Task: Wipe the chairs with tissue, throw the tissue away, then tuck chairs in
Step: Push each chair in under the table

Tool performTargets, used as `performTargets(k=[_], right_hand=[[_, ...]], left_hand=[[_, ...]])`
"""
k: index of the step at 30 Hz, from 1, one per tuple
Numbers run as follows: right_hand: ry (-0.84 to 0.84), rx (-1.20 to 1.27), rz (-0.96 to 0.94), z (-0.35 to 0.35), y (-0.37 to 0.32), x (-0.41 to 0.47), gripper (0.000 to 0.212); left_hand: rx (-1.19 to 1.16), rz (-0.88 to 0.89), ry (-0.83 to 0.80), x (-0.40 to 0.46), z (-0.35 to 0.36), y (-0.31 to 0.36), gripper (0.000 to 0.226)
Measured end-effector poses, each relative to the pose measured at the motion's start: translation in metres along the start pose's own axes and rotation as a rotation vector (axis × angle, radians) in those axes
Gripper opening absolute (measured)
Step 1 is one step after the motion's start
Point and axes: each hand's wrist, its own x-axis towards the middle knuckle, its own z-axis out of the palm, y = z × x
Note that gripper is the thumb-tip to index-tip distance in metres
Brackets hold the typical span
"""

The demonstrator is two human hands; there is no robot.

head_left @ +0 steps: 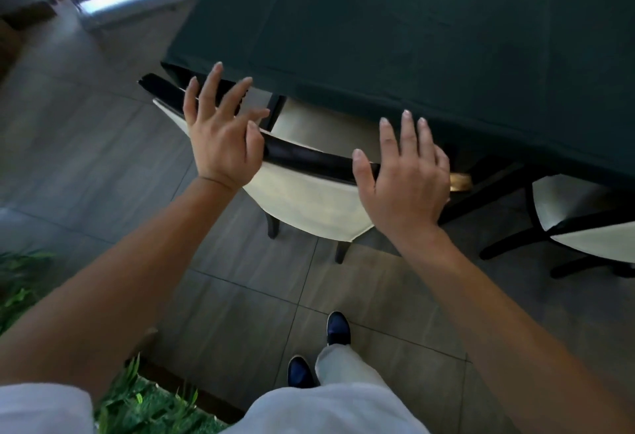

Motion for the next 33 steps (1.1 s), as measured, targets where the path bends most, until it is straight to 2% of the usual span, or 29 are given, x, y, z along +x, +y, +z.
performTargets(k=[4, 7, 10, 13, 18, 26, 29, 33], right_hand=[[0.049, 0.003, -0.032, 0.005, 0.027, 0.010, 0.062], [0.077, 0.018, -0.037, 0.008, 0.073, 0.036, 0.059], [0.079, 0.002, 0.024, 0.012, 0.128, 0.059, 0.056], [0.106, 0.009, 0.088, 0.017, 0.155, 0.070, 0.052], [0.112, 0.055, 0.125, 0.017, 0.144, 0.090, 0.052], [-0.008, 0.071, 0.230, 0.014, 0.126, 0.114, 0.060], [0.023, 0.032, 0.248, 0.028, 0.090, 0.091, 0.061], [0.048, -0.011, 0.233, 0.045, 0.037, 0.088, 0.059]], left_hand=[[0.021, 0.000, -0.007, 0.003, 0.002, 0.027, 0.039], [0.029, 0.009, -0.050, 0.015, 0.014, 0.065, 0.039], [0.046, -0.034, -0.098, 0.025, 0.031, 0.121, 0.034], [0.035, -0.054, -0.134, 0.033, 0.044, 0.153, 0.035], [0.072, -0.031, -0.118, 0.060, 0.055, 0.139, 0.036], [0.043, -0.040, -0.102, 0.094, 0.074, 0.123, 0.035], [0.018, -0.005, -0.119, 0.084, 0.079, 0.083, 0.034], [0.023, 0.014, -0.219, 0.098, 0.082, 0.022, 0.038]])
